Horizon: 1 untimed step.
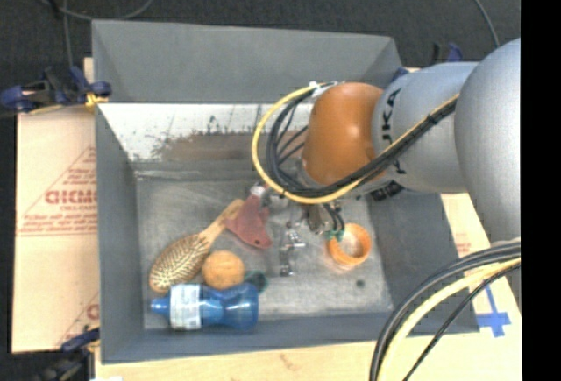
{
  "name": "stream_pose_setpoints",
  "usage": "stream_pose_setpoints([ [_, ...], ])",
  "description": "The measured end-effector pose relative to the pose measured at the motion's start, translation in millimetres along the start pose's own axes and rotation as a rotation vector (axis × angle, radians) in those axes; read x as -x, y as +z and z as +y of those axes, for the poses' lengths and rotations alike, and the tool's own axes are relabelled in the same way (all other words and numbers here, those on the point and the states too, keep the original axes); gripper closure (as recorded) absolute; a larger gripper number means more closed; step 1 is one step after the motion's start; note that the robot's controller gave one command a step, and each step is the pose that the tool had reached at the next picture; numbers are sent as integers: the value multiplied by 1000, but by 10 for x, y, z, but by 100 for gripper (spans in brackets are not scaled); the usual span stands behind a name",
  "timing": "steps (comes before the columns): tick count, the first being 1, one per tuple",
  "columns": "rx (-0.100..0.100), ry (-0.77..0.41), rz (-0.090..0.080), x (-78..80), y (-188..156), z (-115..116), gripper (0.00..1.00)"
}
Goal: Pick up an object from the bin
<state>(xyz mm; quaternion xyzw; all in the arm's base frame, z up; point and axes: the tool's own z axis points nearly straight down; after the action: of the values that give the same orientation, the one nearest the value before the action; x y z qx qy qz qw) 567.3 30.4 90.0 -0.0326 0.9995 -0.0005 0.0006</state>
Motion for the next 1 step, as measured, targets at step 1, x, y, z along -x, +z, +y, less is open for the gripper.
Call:
stream_pose_setpoints([
  [1,-1,-72,-6,193,153,476,0],
])
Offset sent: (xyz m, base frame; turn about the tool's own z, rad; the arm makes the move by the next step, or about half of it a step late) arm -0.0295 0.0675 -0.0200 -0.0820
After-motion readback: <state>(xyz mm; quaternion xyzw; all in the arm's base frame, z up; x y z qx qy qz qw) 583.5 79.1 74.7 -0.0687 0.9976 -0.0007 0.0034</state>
